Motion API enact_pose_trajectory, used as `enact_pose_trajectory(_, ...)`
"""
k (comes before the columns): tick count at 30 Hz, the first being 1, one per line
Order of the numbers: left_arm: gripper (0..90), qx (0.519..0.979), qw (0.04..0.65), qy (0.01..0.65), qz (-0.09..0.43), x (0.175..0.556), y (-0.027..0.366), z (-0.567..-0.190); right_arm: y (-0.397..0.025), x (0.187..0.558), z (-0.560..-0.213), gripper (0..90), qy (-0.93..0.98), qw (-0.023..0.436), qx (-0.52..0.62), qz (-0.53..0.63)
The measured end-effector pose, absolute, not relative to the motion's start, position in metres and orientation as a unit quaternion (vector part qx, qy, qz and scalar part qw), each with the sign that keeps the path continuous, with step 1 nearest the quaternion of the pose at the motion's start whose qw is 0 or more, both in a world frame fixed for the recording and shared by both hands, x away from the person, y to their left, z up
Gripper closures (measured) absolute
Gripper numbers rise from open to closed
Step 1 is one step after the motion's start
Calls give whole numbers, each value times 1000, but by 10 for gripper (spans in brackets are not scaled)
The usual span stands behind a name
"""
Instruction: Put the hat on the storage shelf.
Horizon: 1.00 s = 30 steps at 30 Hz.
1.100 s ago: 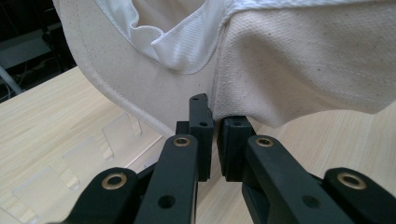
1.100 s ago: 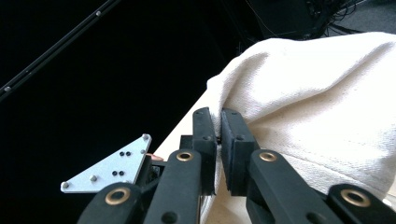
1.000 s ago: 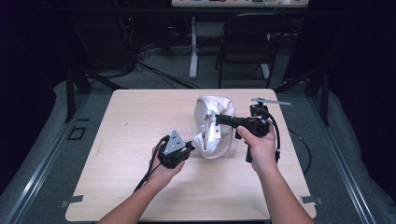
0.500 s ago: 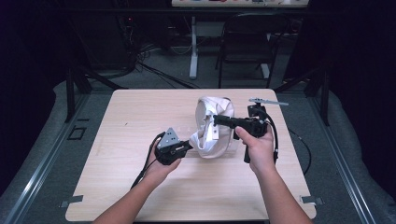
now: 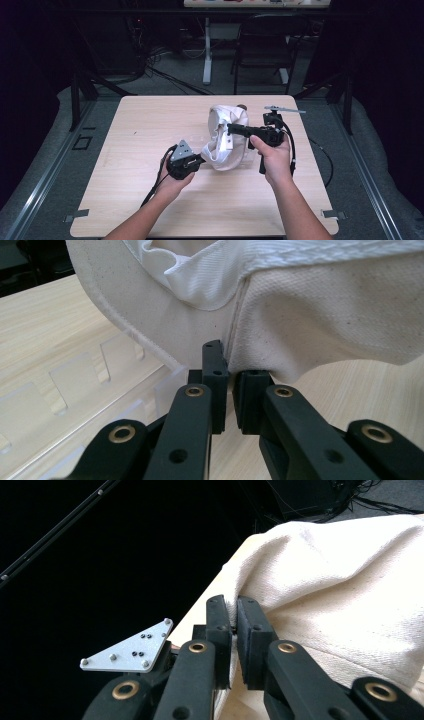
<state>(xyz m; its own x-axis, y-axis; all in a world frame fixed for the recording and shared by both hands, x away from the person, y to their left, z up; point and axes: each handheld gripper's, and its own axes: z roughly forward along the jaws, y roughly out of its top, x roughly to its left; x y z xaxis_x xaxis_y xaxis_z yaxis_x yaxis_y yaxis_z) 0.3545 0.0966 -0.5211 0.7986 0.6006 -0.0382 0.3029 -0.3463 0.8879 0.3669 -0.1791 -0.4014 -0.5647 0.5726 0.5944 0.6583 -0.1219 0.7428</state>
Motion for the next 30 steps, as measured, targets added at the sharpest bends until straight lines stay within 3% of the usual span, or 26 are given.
enact_pose_trajectory(30,859,805,486,313,135,354,103,-539,-172,373,-412,846,-674,16,-483,-559)
